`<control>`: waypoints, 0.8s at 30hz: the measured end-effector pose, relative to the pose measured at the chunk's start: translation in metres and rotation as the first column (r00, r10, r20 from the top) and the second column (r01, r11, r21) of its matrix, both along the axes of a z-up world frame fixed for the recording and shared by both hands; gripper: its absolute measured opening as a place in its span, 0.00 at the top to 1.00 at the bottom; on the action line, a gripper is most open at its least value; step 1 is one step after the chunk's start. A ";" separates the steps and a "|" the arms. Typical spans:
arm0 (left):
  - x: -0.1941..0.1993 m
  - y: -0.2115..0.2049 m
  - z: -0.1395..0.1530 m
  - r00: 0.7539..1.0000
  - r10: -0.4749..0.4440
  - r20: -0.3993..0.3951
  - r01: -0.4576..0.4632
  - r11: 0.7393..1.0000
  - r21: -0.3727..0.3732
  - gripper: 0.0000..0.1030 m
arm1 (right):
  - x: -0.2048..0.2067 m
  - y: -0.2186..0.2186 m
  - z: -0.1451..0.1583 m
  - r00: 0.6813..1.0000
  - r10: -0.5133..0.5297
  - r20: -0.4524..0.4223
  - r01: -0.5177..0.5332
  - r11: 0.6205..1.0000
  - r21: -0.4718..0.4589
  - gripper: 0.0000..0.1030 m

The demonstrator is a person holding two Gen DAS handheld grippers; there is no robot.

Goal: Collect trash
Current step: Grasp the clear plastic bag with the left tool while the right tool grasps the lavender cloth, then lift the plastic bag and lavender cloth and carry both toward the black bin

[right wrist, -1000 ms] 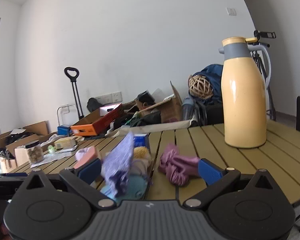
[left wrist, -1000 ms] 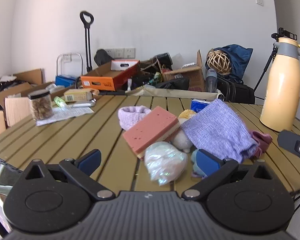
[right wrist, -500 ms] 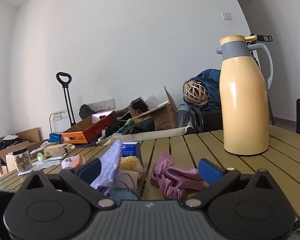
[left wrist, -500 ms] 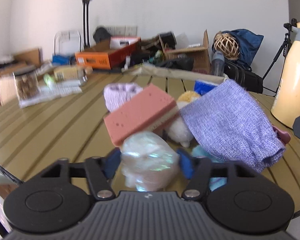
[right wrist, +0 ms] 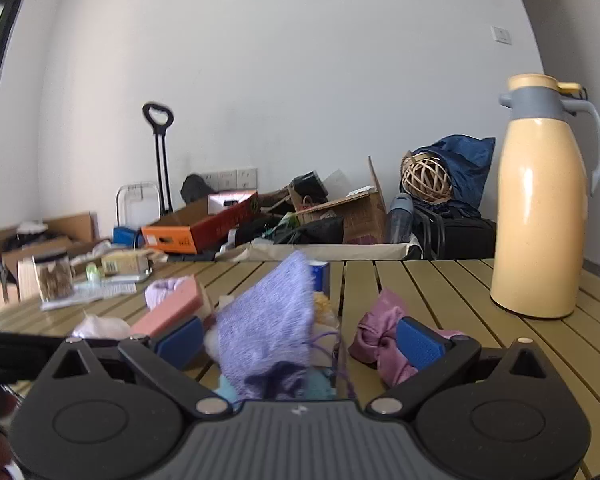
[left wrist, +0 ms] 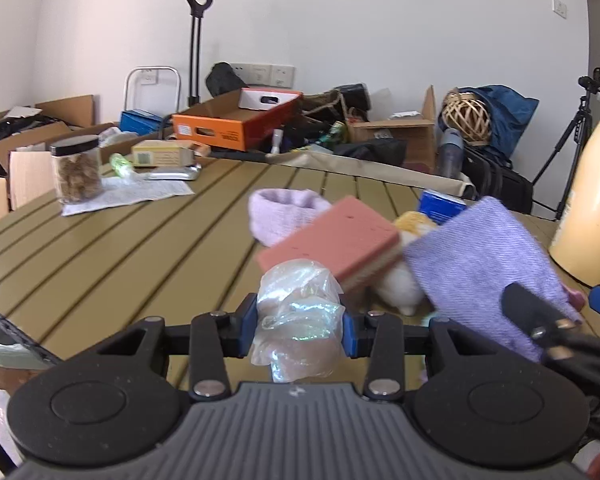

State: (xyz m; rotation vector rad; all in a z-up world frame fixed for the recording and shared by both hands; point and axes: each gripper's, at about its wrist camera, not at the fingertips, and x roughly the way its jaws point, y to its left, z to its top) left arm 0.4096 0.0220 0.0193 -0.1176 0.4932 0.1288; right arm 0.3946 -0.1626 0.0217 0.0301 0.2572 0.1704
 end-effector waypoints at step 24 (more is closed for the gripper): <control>-0.018 0.044 0.004 0.998 0.065 0.017 -0.065 0.997 0.048 0.60 | 0.008 0.028 -0.014 0.998 -0.058 0.036 0.060 0.997 -0.052 0.80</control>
